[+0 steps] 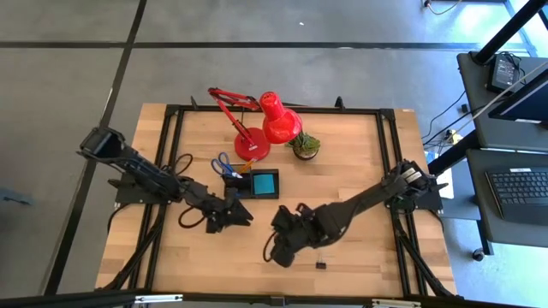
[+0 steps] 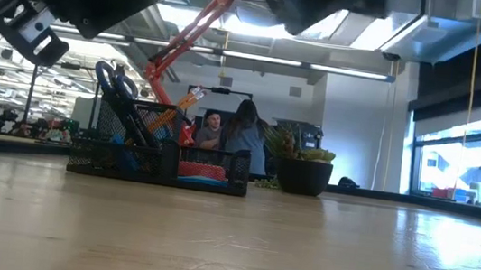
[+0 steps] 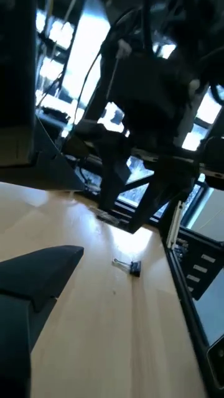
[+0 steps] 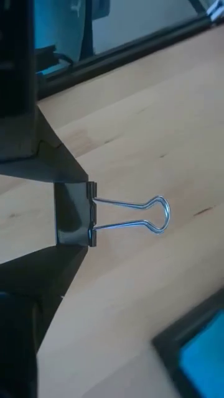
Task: Pick and place office supplies into organizer
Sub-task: Put the right black binder clip into the black desk organizer
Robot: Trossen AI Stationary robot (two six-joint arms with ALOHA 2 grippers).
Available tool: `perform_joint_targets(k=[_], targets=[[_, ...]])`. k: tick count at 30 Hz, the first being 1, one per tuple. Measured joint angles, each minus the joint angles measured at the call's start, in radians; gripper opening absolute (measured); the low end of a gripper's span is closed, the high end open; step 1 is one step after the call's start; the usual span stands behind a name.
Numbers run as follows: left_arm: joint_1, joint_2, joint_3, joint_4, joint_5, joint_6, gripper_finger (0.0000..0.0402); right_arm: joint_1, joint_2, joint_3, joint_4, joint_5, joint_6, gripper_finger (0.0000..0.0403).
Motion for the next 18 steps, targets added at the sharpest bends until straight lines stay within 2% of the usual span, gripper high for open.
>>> perform_joint_targets(k=[3, 18], targets=[[0.0, 0.026, 0.024, -0.009, 0.0, -0.029, 0.0145, -0.025, 0.0, 0.0, 0.037, -0.023, -0.052, 0.0165], [0.002, 0.06, 0.057, -0.009, -0.002, 0.065, 0.0144, -0.072, 0.0, 0.0, 0.138, -0.085, -0.146, 0.0165]])
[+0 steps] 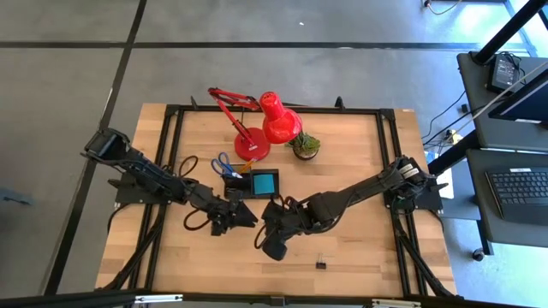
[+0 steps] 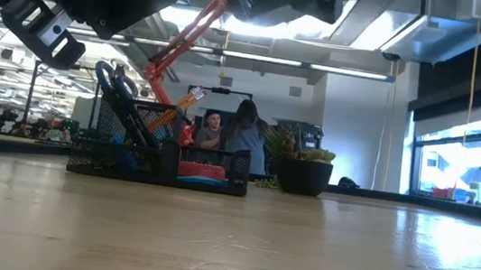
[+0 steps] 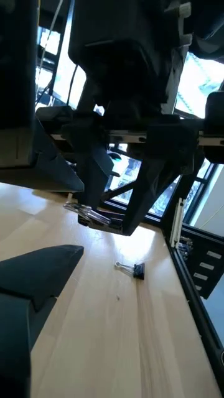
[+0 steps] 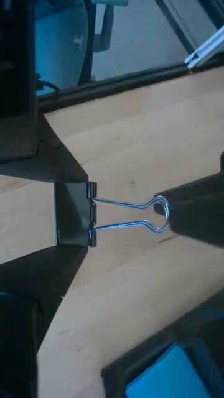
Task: Pick and place office supplies into organizer
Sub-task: Put the right black binder clip into the black desk organizer
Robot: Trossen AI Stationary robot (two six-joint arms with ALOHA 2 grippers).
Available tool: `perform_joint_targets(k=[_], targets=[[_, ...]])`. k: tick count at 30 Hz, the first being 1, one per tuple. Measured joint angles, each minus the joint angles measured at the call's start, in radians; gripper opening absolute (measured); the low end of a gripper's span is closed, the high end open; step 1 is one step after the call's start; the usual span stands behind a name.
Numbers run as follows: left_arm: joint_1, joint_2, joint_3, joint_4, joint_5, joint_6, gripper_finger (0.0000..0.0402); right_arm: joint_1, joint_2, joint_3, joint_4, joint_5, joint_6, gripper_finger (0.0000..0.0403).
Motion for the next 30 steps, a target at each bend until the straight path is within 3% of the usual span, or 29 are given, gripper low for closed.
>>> perform_joint_targets(k=[18, 30], targets=[[0.0, 0.0, 0.0, 0.001, 0.001, 0.0, 0.0141, -0.008, 0.0, 0.0, 0.05, -0.008, -0.027, 0.0165], [0.0, 0.0, 0.002, 0.002, 0.001, 0.0, 0.0068, -0.008, 0.0, 0.0, 0.049, -0.009, -0.027, 0.0165]])
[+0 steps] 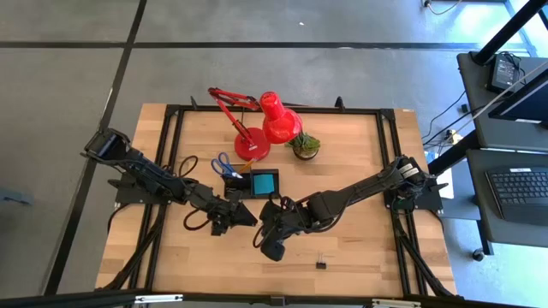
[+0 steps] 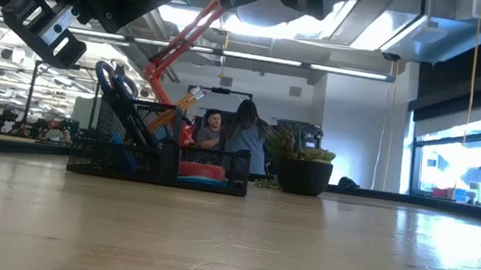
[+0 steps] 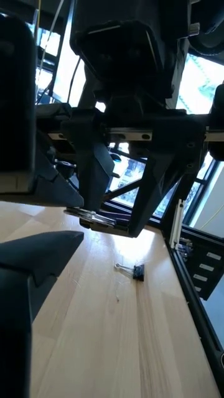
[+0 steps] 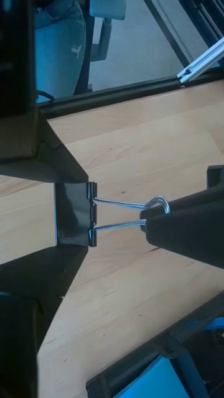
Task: Pick and place office supplies into organizer
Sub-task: Put the right black binder clip into the black desk organizer
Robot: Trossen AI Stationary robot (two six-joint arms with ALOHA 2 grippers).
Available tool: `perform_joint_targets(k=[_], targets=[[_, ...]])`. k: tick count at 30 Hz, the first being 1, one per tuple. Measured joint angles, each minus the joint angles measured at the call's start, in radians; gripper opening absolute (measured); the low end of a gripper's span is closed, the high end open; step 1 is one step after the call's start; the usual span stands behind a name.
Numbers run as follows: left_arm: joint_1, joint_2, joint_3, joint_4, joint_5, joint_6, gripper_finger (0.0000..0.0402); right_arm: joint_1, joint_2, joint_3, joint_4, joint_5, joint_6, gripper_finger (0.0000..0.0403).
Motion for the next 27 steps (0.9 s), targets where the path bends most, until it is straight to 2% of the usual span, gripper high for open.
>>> perform_joint_targets(k=[19, 27], targets=[[0.0, 0.0, 0.0, -0.001, 0.031, 0.003, 0.0007, 0.0, 0.0, 0.001, 0.0, 0.0, 0.003, 0.0165], [0.0, 0.0, 0.0, -0.001, 0.031, 0.002, 0.0005, 0.0, 0.0, 0.001, 0.0, 0.0, 0.006, 0.0165]])
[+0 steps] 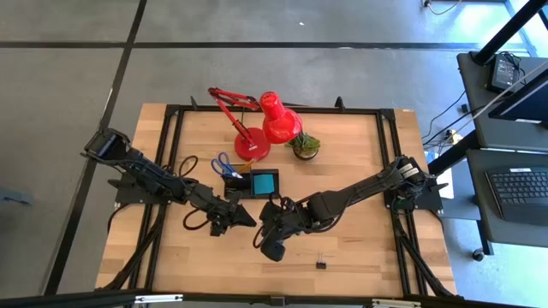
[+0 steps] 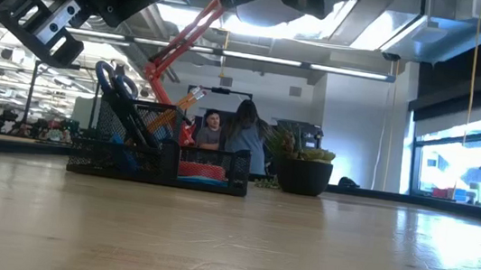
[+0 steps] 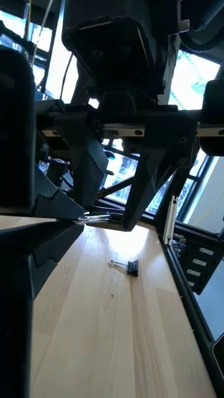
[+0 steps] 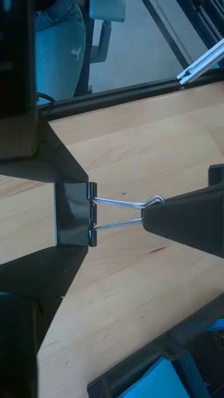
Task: Pick and place office supplies into organizer
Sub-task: Put the right black binder clip into the black desk organizer
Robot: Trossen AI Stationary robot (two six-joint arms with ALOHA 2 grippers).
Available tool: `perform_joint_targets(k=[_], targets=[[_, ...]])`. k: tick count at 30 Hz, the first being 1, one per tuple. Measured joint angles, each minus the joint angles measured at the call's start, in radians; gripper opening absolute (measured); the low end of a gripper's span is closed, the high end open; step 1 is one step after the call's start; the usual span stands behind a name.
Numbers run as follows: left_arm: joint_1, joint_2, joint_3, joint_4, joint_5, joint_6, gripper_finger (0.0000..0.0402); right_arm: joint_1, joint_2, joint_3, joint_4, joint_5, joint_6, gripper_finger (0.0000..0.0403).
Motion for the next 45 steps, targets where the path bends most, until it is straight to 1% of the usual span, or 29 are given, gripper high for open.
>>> perform_joint_targets(k=[5, 7, 9, 14, 16, 19, 22, 27, 30, 33, 36, 39, 41, 45], targets=[[0.0, 0.0, 0.0, 0.0, 0.0, -0.001, 0.0005, 0.0, 0.0, 0.0, 0.003, 0.0, 0.006, 0.0166], [0.0, 0.0, 0.0, 0.0, 0.0, -0.002, 0.0004, 0.0, 0.0, 0.0, 0.005, 0.001, -0.003, 0.0173], [0.0, 0.0, 0.0, 0.0, -0.001, -0.006, 0.0004, 0.0, 0.0, 0.0, 0.01, 0.004, -0.003, 0.0189], [0.0, 0.0, 0.0, 0.0, -0.001, -0.014, 0.0003, 0.0, 0.0, 0.0, 0.008, -0.001, -0.005, 0.0249], [0.0, 0.0, 0.0, 0.0, -0.007, -0.026, 0.0003, 0.0, 0.0, 0.0, 0.004, -0.035, -0.011, 0.0268], [0.0, 0.0, 0.0, 0.0, -0.02, -0.074, 0.0003, 0.0, 0.0, 0.0, -0.008, -0.099, -0.003, 0.0285], [-0.001, 0.0, 0.0, -0.004, -0.068, -0.134, 0.0003, 0.002, -0.001, 0.0, -0.047, -0.176, 0.018, 0.029], [0.0, -0.001, 0.0, -0.049, -0.212, -0.262, 0.0003, 0.011, -0.001, 0.0, -0.188, -0.191, 0.095, 0.0291], [0.0, -0.012, 0.0, -0.152, -0.297, -0.342, 0.0003, 0.012, -0.001, 0.0, -0.264, -0.176, 0.13, 0.0291], [0.0, -0.038, 0.003, -0.294, -0.365, -0.439, 0.0002, 0.012, -0.001, 0.0, -0.294, -0.139, 0.131, 0.0291], [0.0, -0.075, 0.047, -0.504, -0.433, -0.54, 0.0002, 0.012, -0.001, 0.0, -0.293, -0.117, 0.125, 0.0291], [0.0, -0.105, 0.113, -0.728, -0.467, -0.658, 0.0002, 0.012, -0.001, 0.0, -0.293, -0.105, 0.124, 0.0291], [0.0, -0.114, 0.158, -0.854, -0.488, -0.747, 0.0002, 0.012, -0.001, 0.0, -0.293, -0.095, 0.123, 0.0291], [0.001, -0.118, 0.222, -1.086, -0.561, -0.904, 0.0002, 0.012, -0.001, 0.0, -0.292, -0.094, 0.122, 0.0291]])
